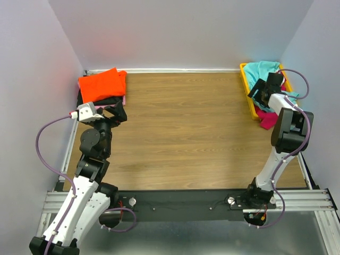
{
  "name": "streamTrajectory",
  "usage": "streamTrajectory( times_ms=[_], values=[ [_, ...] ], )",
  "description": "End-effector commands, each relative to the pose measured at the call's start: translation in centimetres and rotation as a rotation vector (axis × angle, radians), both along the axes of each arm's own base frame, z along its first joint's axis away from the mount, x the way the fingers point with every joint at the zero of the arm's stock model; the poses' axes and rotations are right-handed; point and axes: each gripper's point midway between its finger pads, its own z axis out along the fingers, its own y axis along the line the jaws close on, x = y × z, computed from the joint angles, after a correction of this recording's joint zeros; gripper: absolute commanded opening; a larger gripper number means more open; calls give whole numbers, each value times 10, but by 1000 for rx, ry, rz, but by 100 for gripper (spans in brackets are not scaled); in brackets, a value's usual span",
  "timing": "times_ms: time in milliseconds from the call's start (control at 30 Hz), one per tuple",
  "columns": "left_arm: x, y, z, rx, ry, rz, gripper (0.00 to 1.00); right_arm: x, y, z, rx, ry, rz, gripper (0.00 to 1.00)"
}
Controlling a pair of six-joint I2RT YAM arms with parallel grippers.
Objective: Fold and stack the t-shirts
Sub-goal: Grab the tshirt from the pile
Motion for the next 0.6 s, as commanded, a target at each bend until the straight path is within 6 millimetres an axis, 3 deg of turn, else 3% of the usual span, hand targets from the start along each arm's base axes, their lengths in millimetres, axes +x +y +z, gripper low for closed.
streamTrajectory(
  times_ms=[0, 333, 567],
  values=[
    [-2, 5, -1, -7, -11, 30, 98, -10, -22, -2, -43, 34, -87, 85],
    [-2, 5, -1, -8, -10, 28, 98, -16, -24, 12, 35, -12, -88, 86],
    [-1, 4, -2, -8, -7, 26, 98, -19, -22, 2, 73, 3, -66, 86]
  ],
)
